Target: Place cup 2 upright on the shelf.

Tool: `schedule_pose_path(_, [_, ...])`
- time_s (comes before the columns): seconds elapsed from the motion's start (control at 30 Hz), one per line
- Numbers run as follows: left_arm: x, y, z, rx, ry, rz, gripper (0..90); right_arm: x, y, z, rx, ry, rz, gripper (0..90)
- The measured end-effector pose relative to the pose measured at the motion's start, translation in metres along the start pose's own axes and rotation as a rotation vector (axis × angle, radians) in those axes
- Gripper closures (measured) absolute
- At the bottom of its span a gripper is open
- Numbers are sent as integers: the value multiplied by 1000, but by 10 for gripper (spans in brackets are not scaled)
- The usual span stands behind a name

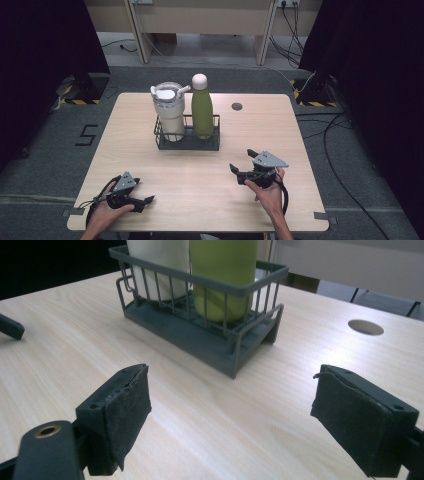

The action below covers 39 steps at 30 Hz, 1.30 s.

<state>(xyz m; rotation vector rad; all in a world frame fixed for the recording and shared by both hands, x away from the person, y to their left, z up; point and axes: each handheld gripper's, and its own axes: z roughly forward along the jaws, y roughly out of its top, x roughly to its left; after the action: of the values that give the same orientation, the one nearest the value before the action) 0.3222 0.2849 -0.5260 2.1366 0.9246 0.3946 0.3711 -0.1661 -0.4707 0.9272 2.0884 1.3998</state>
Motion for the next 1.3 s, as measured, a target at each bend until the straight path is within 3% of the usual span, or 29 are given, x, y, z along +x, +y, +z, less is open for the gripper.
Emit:
schedule_pose_path(0.67, [0, 0, 0, -2, 1, 0, 109, 5, -13, -19, 25, -9, -14, 154])
schedule_pose_path(1.3, [0, 0, 0, -2, 2, 1, 110, 9, -43, -28, 99, -4, 32, 156])
